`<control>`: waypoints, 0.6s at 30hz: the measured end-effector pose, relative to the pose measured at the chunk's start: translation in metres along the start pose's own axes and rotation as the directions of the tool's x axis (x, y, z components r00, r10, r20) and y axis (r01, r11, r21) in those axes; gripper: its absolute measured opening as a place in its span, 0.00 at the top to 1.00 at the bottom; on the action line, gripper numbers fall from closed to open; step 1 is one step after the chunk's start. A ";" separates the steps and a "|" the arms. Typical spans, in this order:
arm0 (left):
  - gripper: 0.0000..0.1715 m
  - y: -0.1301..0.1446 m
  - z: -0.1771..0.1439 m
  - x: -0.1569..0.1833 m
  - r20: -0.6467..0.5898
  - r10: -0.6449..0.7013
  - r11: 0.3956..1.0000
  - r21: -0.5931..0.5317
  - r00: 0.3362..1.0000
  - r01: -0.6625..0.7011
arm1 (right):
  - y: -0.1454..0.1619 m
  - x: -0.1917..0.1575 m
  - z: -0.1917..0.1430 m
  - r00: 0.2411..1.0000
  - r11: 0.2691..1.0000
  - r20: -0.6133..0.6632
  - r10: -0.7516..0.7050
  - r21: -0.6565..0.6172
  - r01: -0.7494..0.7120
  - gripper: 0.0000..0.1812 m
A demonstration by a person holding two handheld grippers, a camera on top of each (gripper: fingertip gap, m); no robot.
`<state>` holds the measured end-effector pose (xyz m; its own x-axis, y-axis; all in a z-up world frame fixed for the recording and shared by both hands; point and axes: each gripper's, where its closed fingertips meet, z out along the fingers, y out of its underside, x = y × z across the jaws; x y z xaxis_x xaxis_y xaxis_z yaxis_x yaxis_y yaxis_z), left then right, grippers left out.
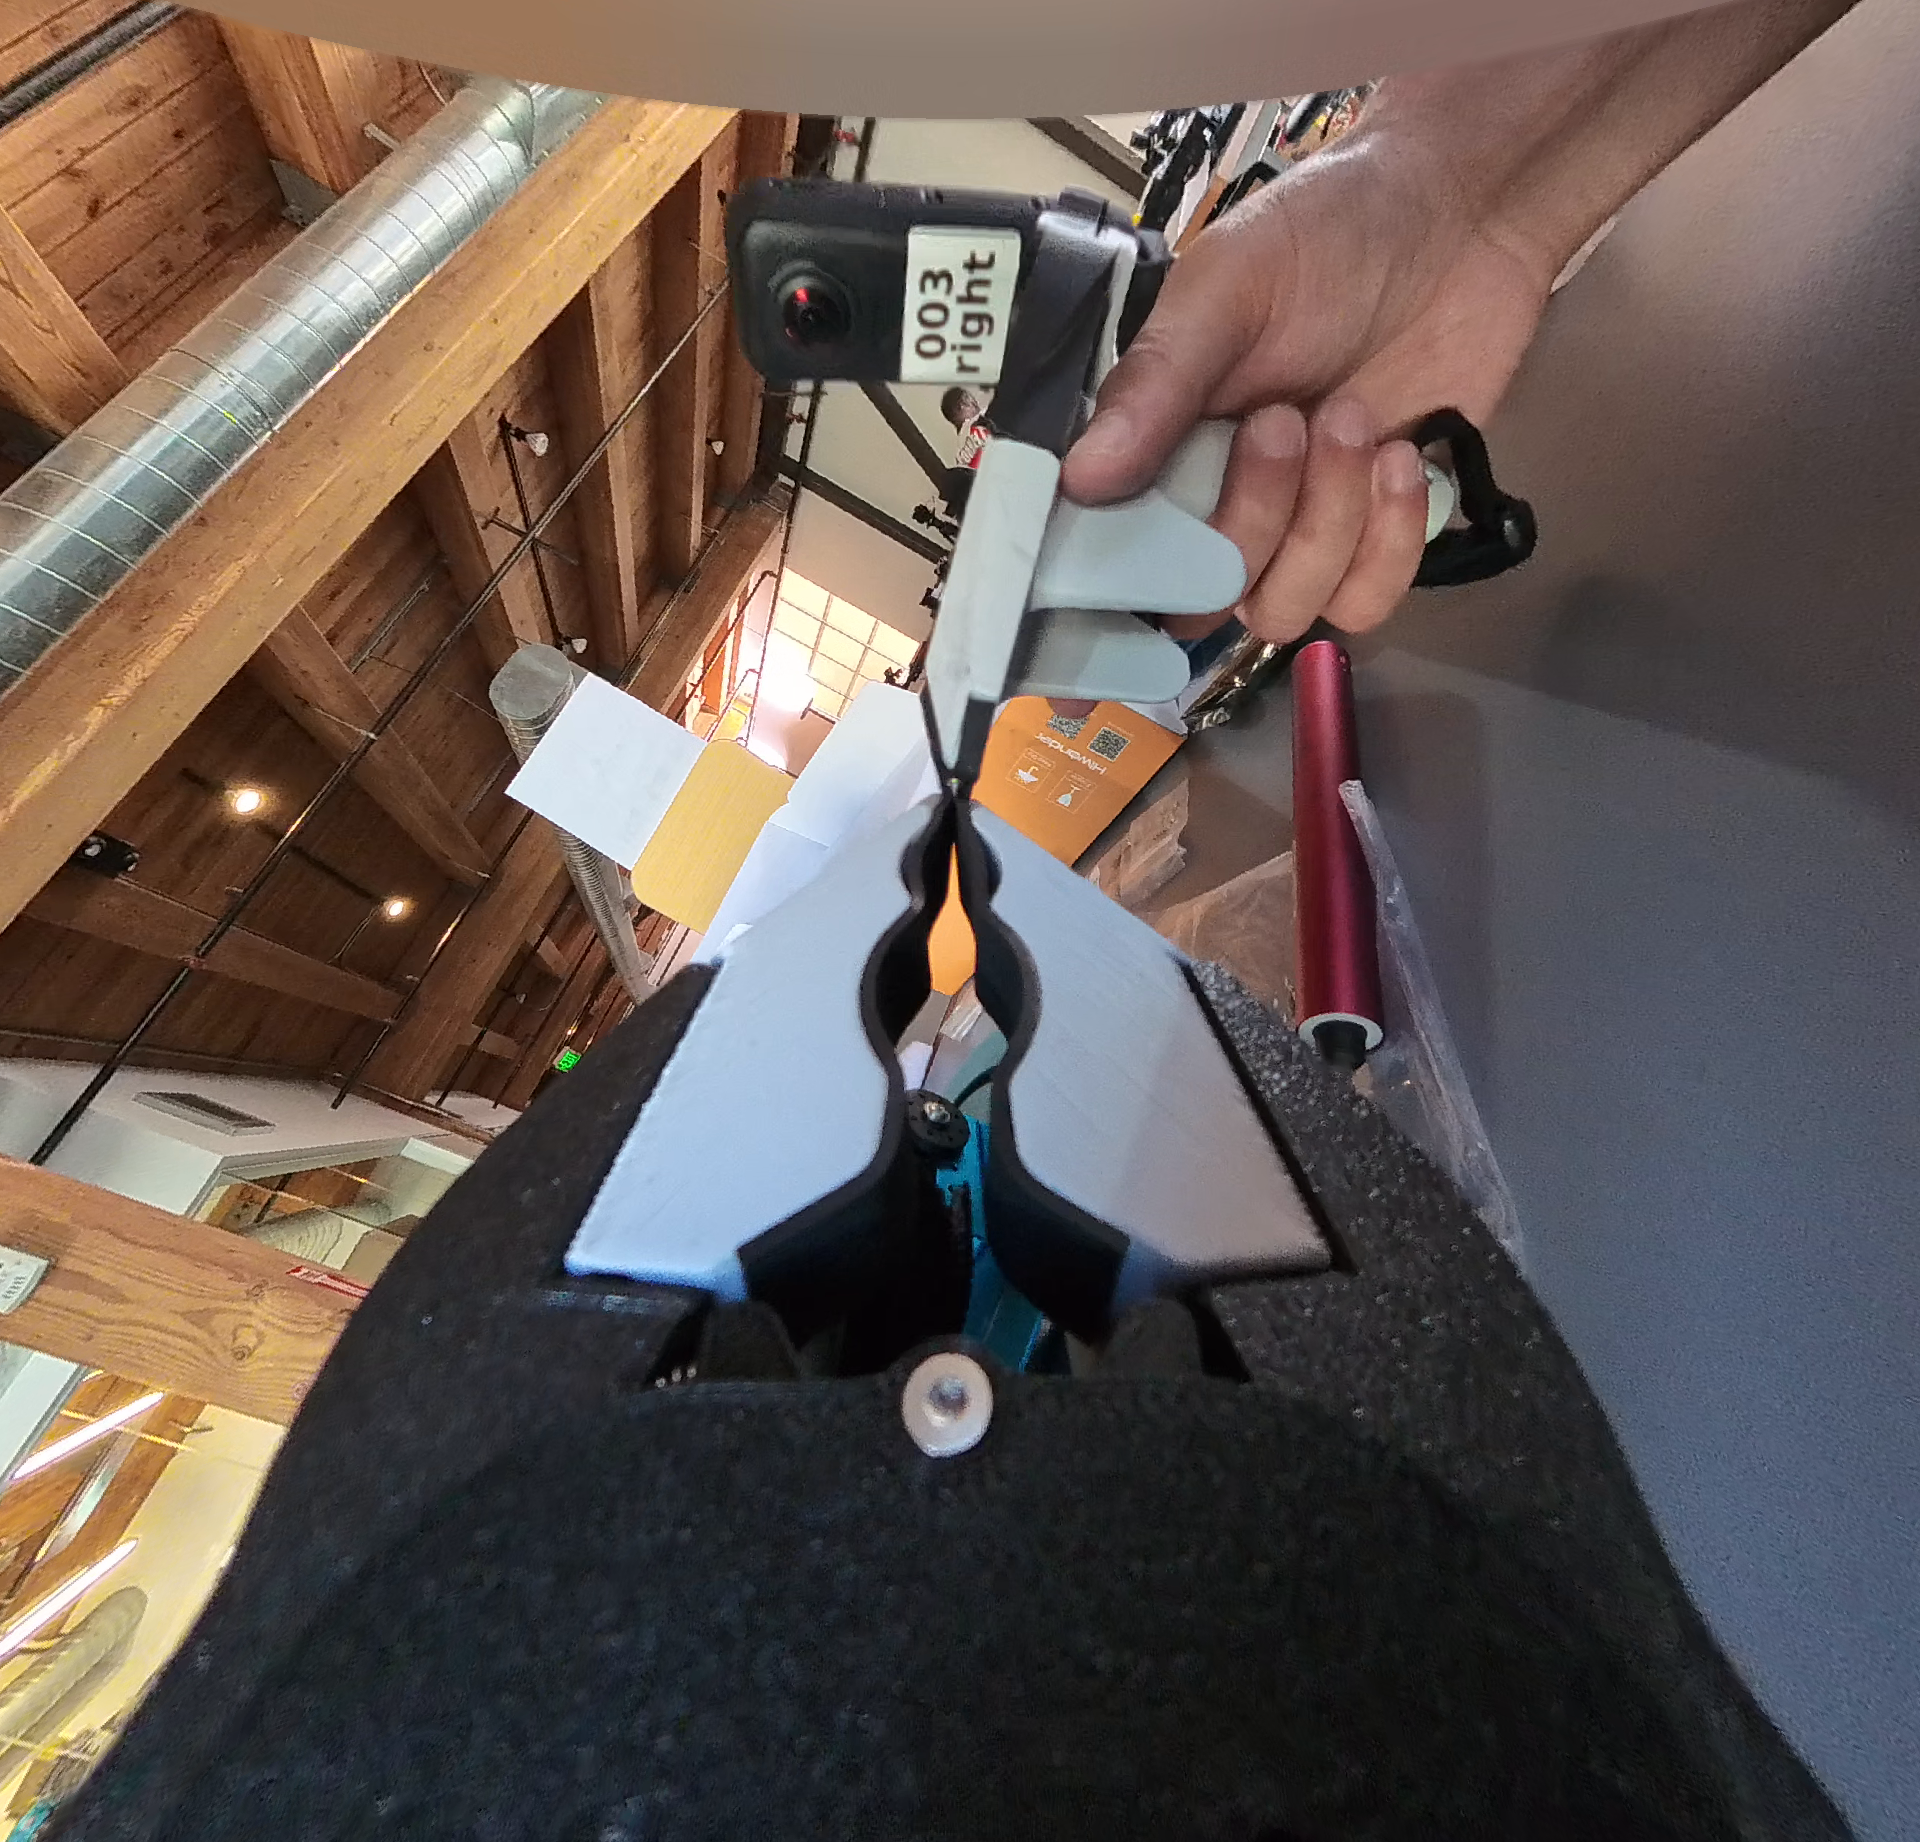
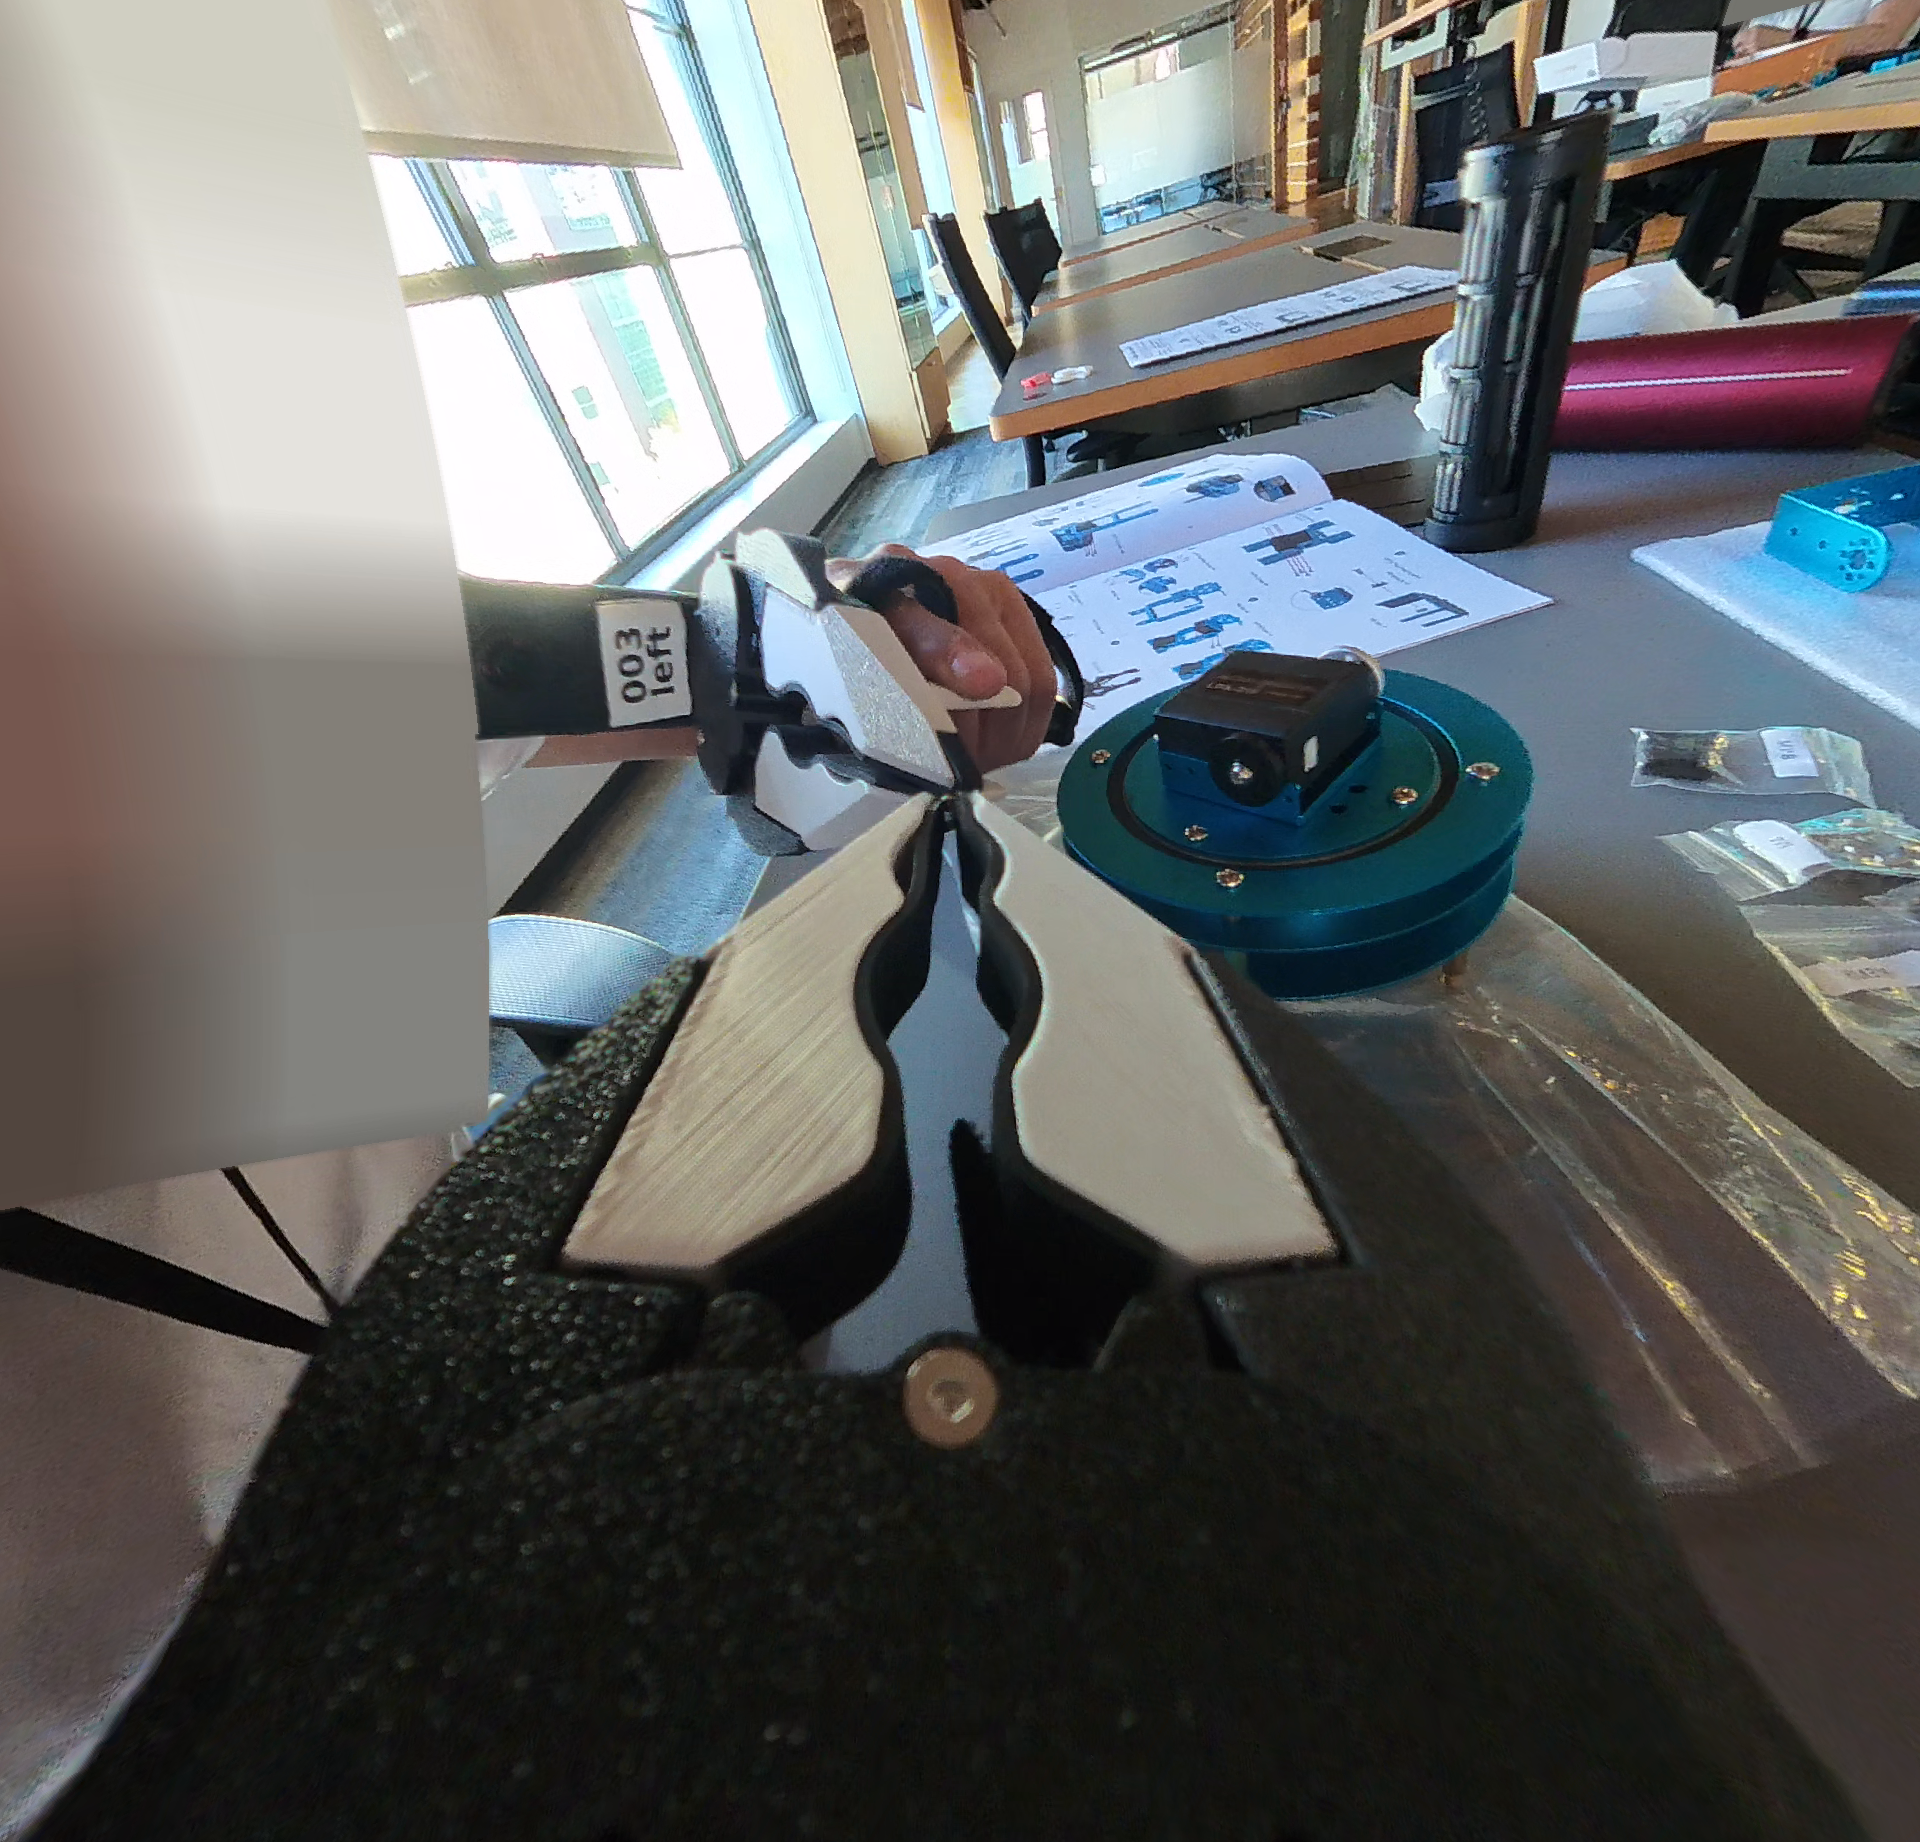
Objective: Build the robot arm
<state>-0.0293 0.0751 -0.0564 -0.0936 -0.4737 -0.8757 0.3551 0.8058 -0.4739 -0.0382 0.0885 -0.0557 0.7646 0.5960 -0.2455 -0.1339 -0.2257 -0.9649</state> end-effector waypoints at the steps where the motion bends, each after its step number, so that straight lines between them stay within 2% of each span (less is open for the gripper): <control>1: 1.00 0.001 0.000 0.001 -0.001 0.002 1.000 -0.004 1.000 -0.002 | 0.001 0.001 0.000 1.000 1.000 -0.009 -0.003 -0.006 0.002 1.00; 11: 1.00 0.006 0.002 0.007 -0.016 0.061 0.997 -0.035 0.998 -0.061 | 0.008 0.006 -0.001 0.996 0.996 -0.066 -0.067 -0.058 0.064 1.00; 15: 1.00 0.011 0.004 0.007 -0.056 -0.070 0.996 -0.066 0.996 0.066 | 0.009 0.012 -0.001 0.969 0.978 -0.146 -0.198 -0.087 0.187 1.00; 18: 1.00 0.014 0.005 0.005 -0.056 -0.083 0.994 -0.075 0.995 0.079 | 0.009 0.016 -0.002 0.936 0.956 -0.197 -0.291 -0.109 0.274 1.00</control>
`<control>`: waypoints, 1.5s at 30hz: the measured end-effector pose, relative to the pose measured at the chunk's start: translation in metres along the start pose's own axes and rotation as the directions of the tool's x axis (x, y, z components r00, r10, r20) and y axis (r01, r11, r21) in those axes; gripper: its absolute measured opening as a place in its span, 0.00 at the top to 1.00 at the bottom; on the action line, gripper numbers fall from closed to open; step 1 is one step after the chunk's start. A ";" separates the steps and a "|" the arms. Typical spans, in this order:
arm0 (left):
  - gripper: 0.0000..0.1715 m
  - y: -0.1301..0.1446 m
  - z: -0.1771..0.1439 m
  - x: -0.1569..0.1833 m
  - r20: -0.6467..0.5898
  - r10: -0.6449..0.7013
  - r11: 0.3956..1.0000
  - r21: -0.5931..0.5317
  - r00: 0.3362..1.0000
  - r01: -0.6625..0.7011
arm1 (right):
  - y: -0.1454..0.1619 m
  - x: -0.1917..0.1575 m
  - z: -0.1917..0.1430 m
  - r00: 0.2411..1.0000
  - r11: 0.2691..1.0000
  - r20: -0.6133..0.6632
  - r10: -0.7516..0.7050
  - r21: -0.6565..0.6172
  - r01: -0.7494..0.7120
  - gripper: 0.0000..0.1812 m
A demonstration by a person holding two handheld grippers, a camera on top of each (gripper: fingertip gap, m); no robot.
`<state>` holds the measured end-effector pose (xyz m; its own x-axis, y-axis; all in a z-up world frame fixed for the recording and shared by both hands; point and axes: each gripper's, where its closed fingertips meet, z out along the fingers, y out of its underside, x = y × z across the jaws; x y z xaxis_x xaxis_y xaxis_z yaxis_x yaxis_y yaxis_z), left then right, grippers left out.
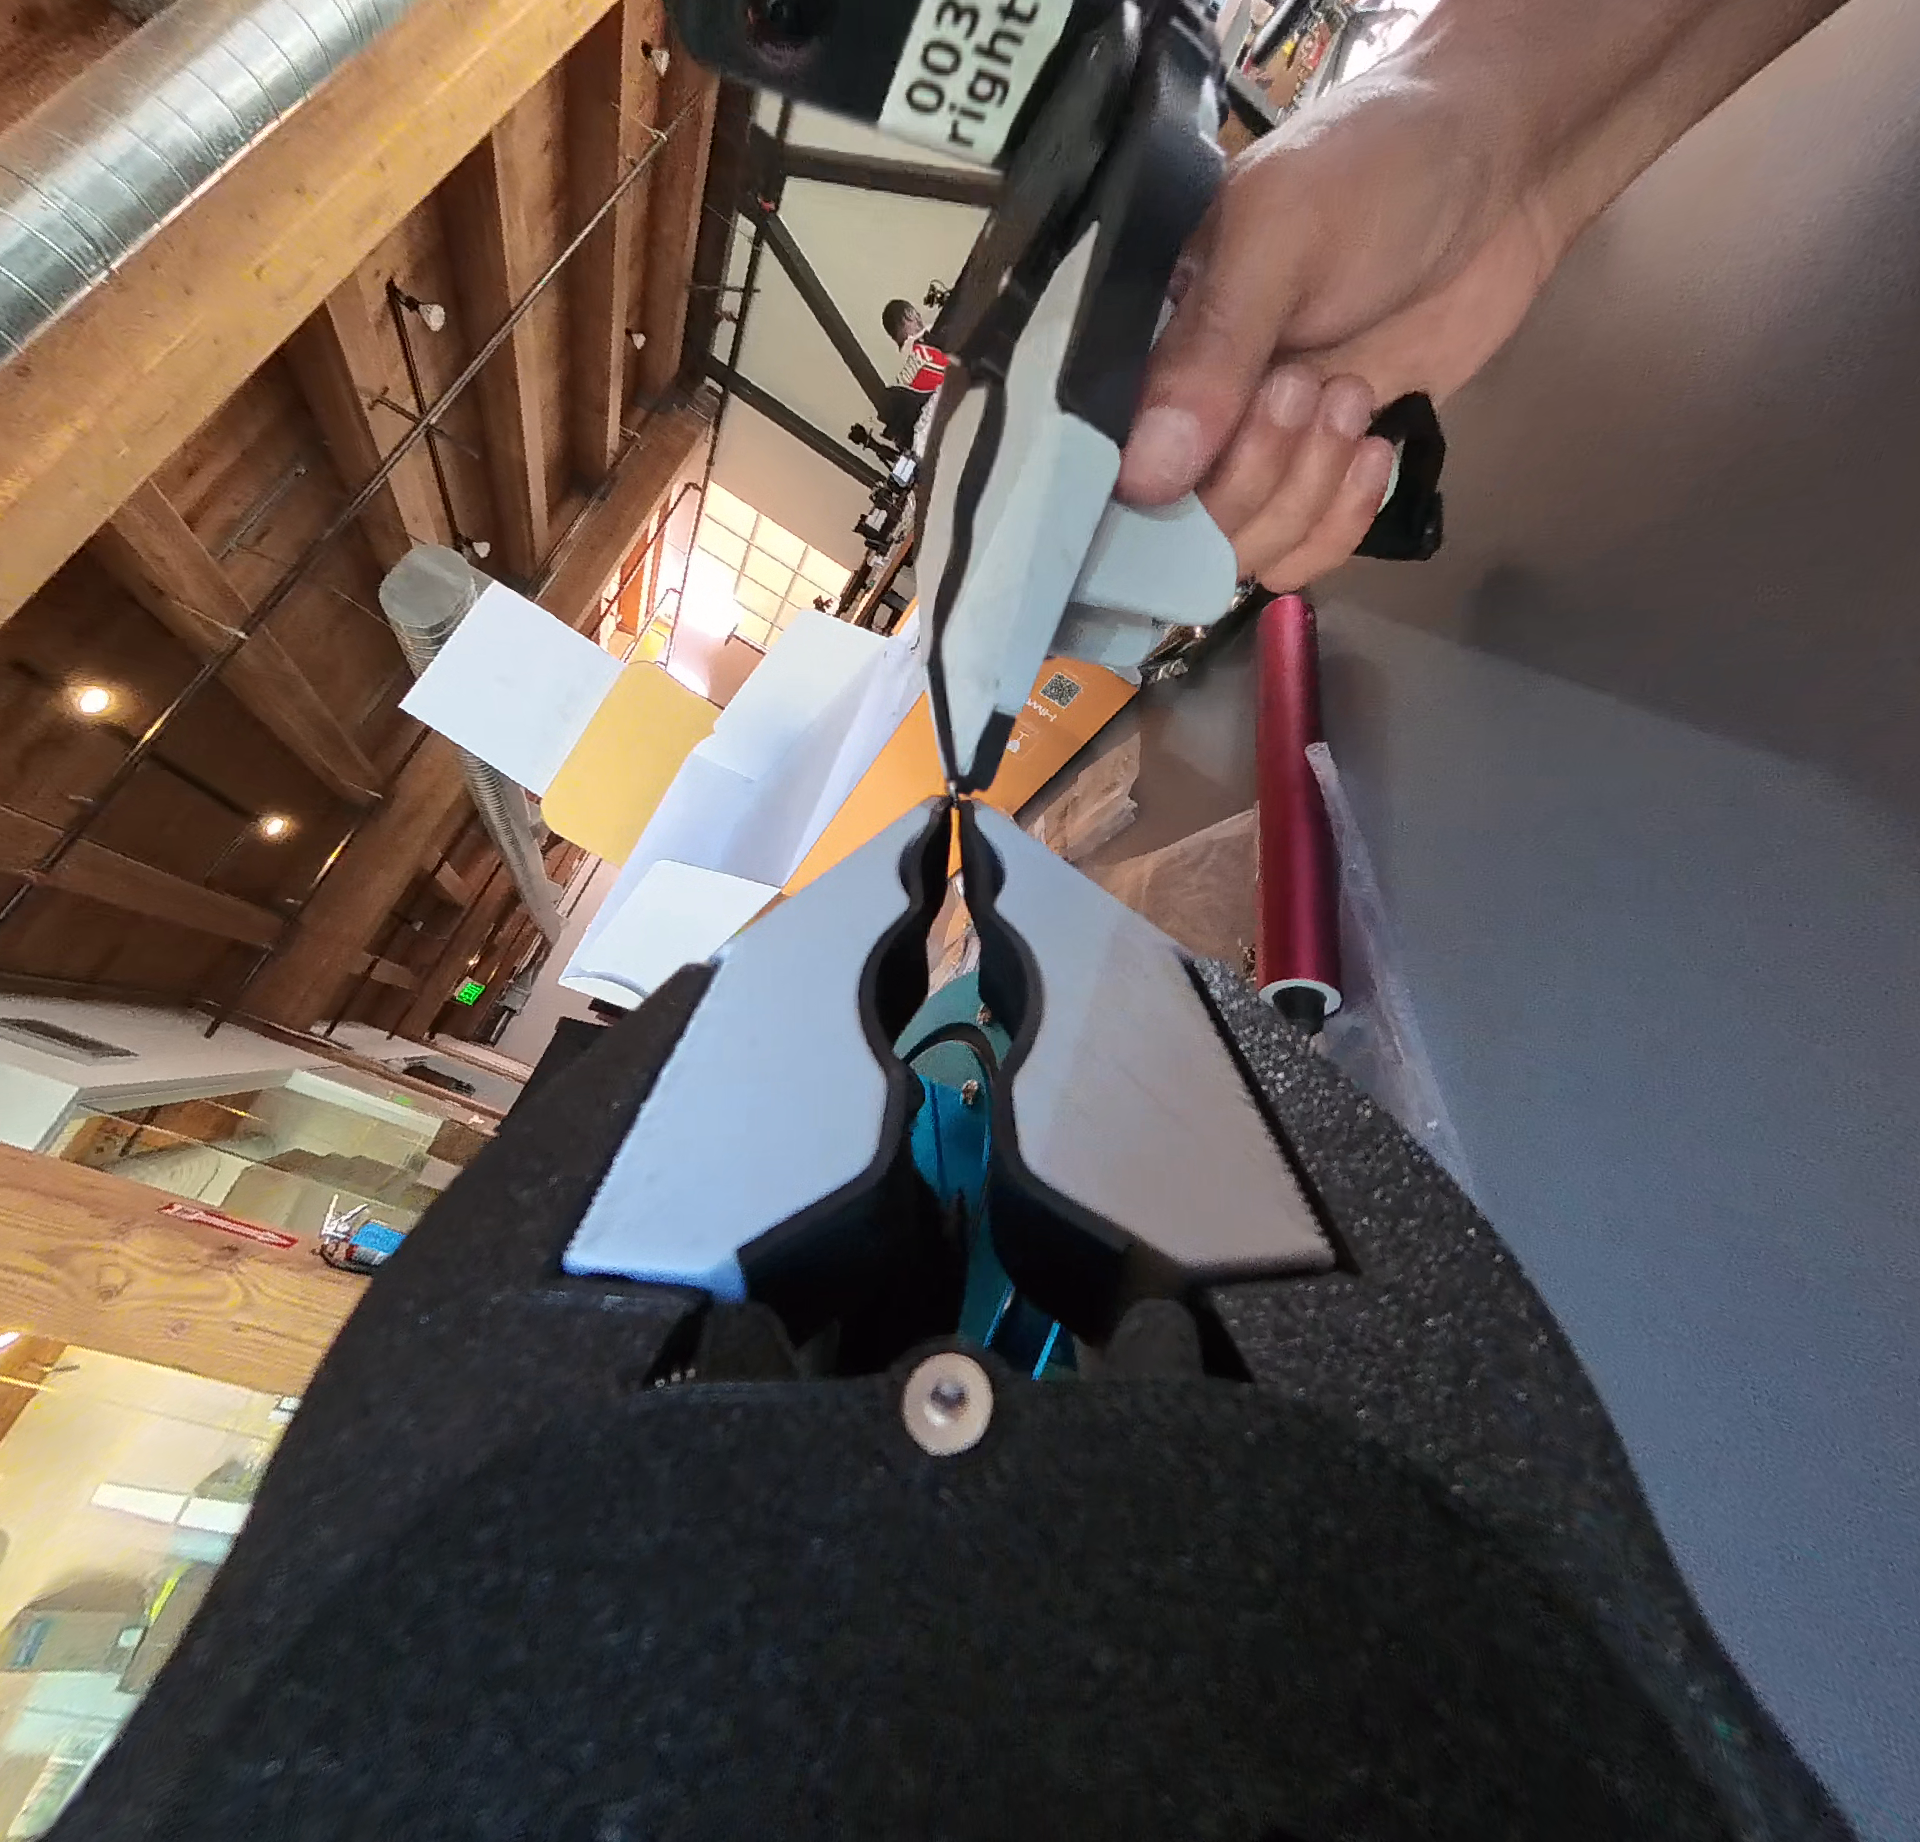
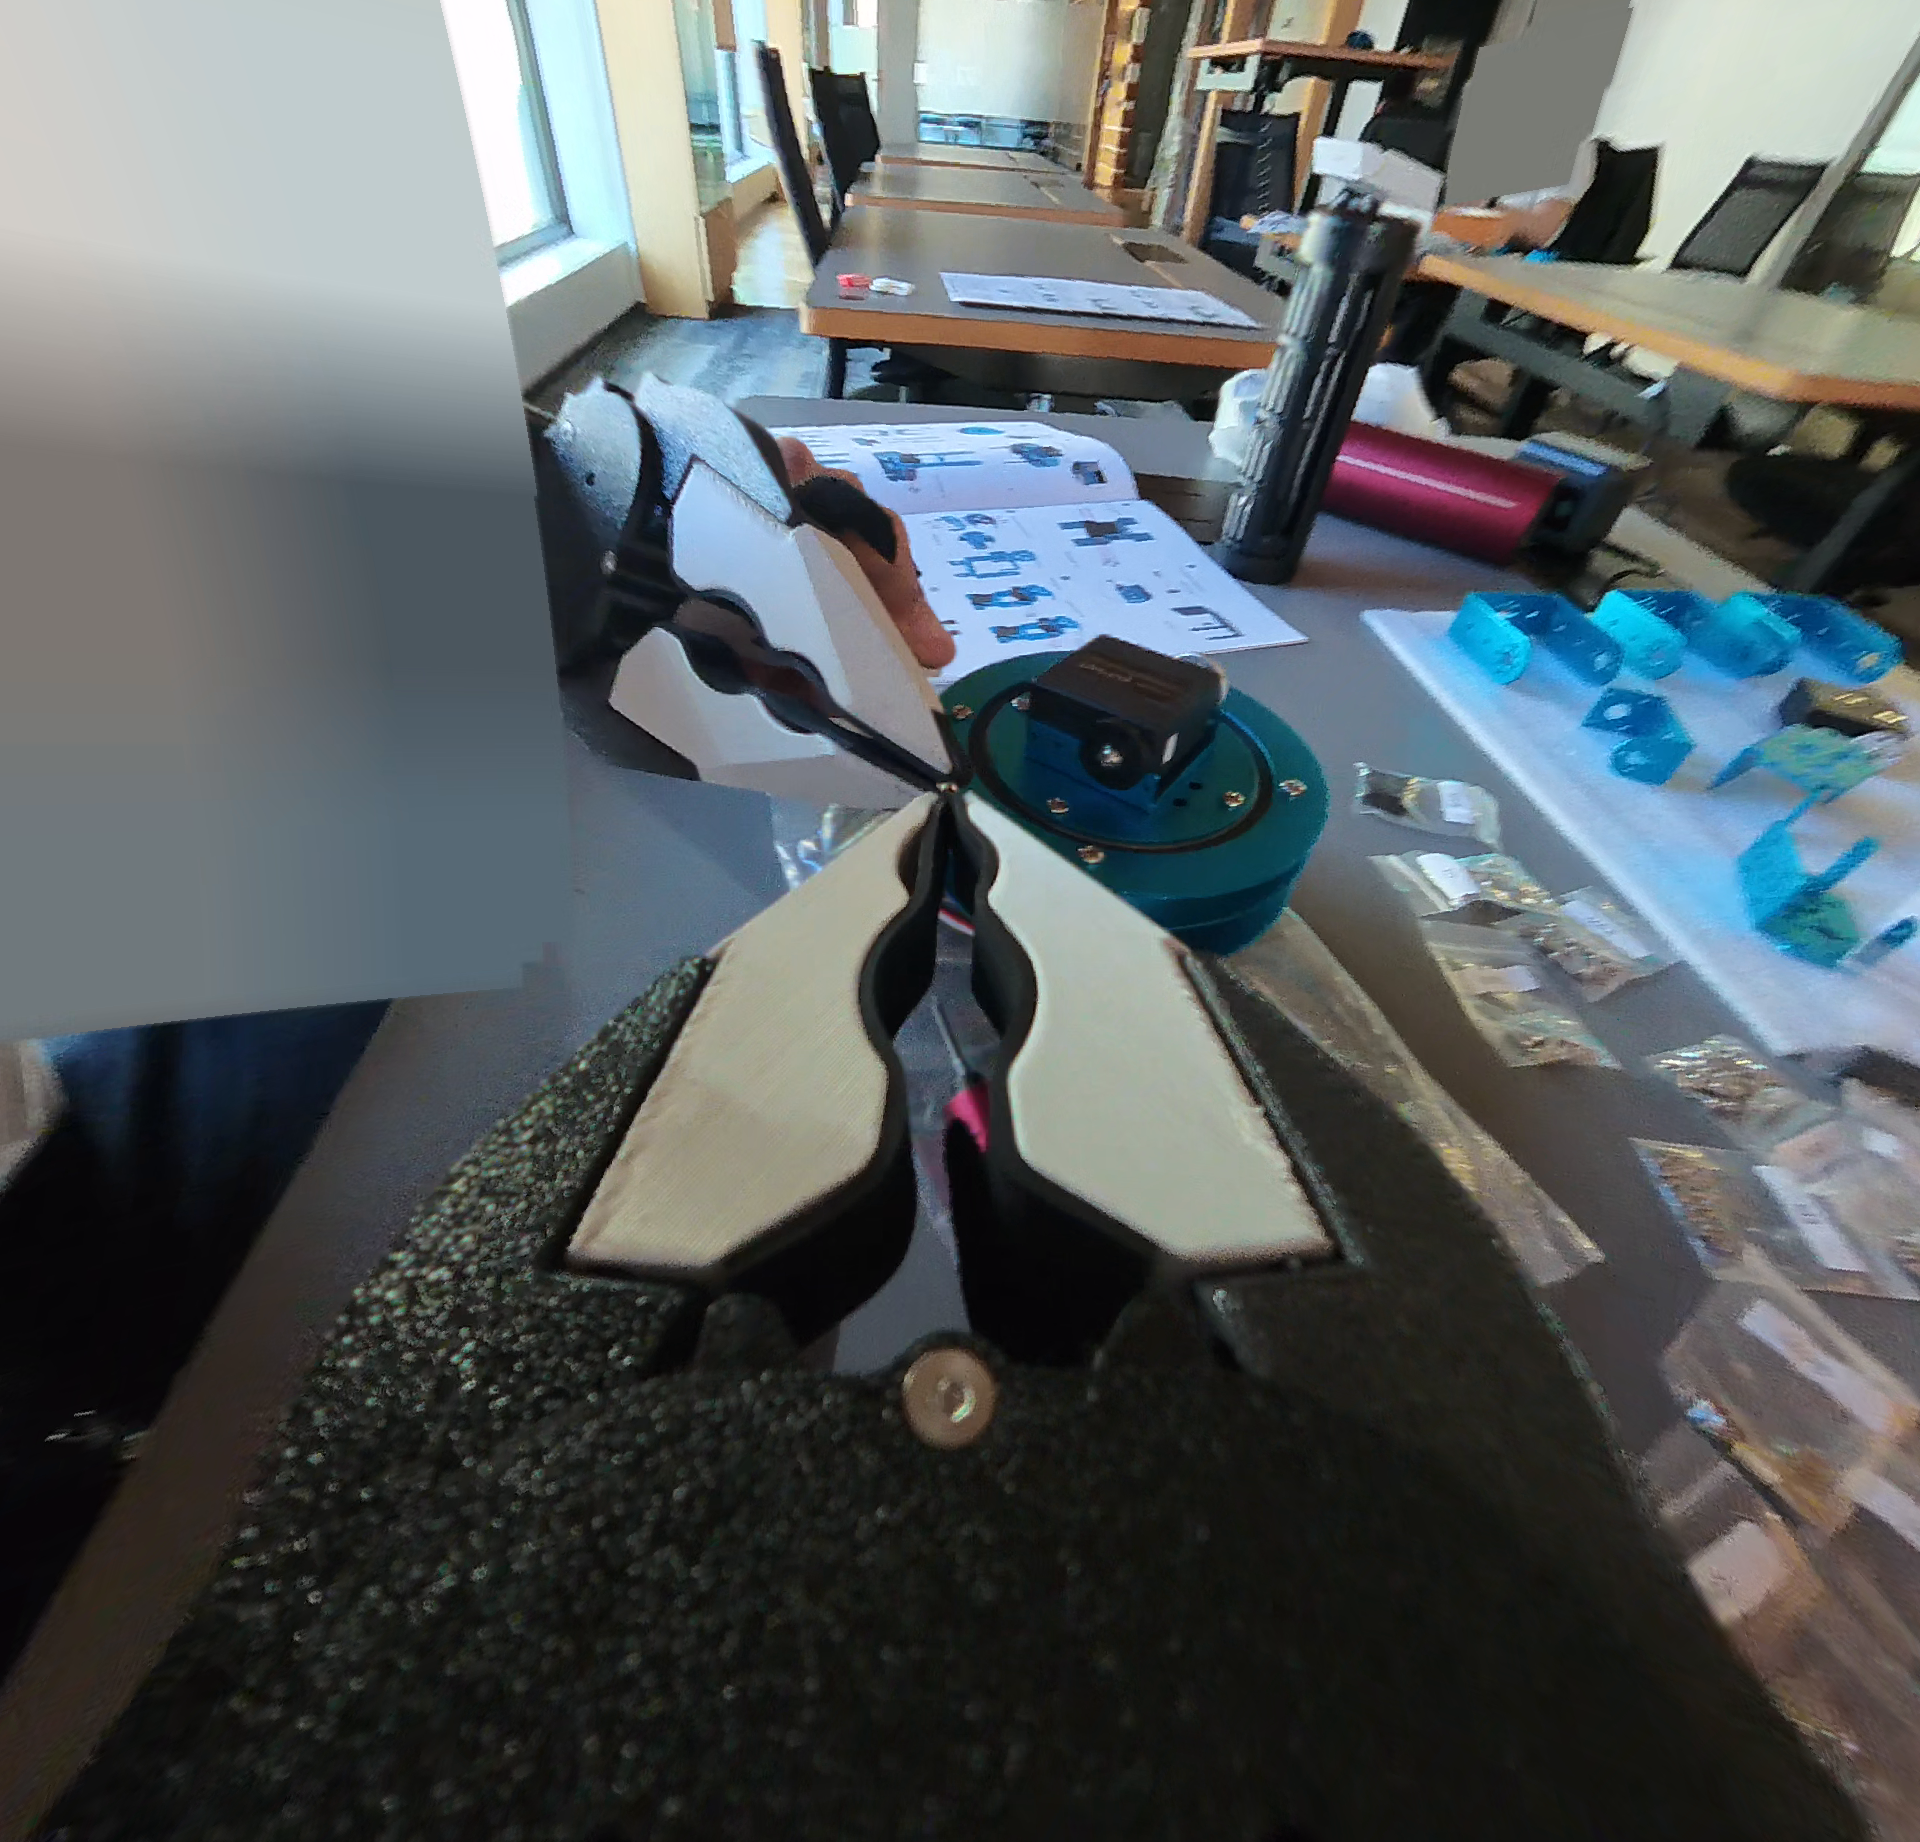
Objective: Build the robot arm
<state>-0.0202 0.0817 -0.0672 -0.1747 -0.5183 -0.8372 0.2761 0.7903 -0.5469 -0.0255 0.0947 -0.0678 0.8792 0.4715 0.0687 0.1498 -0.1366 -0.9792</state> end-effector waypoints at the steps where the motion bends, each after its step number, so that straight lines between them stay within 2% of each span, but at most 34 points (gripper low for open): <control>1: 1.00 0.000 0.000 0.000 -0.003 -0.003 1.000 0.003 1.000 0.003 | 0.001 0.001 0.000 1.000 1.000 -0.015 -0.024 -0.004 0.024 1.00; 5: 1.00 -0.001 -0.001 0.002 -0.019 0.001 1.000 0.010 1.000 -0.001 | 0.004 0.000 0.002 1.000 1.000 -0.007 -0.027 -0.010 0.027 1.00; 11: 1.00 -0.005 -0.003 0.006 -0.039 0.036 0.998 0.044 0.999 -0.034 | 0.002 -0.008 -0.004 0.988 0.995 0.121 0.094 0.013 -0.097 0.97; 15: 1.00 -0.008 -0.004 0.009 -0.046 0.051 0.997 0.058 0.998 -0.049 | 0.003 -0.015 -0.004 0.980 0.994 0.167 0.107 -0.005 -0.108 0.98; 23: 1.00 -0.007 -0.004 0.010 -0.050 0.055 0.997 0.051 0.997 -0.053 | 0.005 -0.014 -0.002 0.983 0.995 0.153 0.100 -0.011 -0.099 0.99; 30: 1.00 -0.006 -0.004 0.012 -0.022 0.139 0.989 0.046 0.990 -0.138 | 0.006 -0.015 -0.001 0.976 0.991 0.172 0.136 -0.016 -0.135 0.99; 36: 1.00 -0.005 -0.005 0.009 0.031 0.239 0.970 0.030 0.970 -0.240 | 0.004 -0.014 0.000 0.935 0.959 0.221 0.278 -0.003 -0.284 0.99; 39: 1.00 -0.003 -0.005 0.009 0.021 0.228 0.973 0.025 0.974 -0.228 | 0.005 -0.013 0.002 0.936 0.958 0.210 0.281 -0.003 -0.287 1.00; 45: 0.99 0.002 -0.003 0.008 -0.009 0.129 0.992 0.011 0.992 -0.129 | 0.008 -0.006 0.002 0.975 0.983 0.134 0.180 0.005 -0.182 1.00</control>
<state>-0.0236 0.0803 -0.0747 -0.1463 -0.4088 -0.9008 0.3067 0.8470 -0.4342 -0.0309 0.0922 -0.0761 0.8231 0.5518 -0.1346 -0.0151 -0.2156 -0.9764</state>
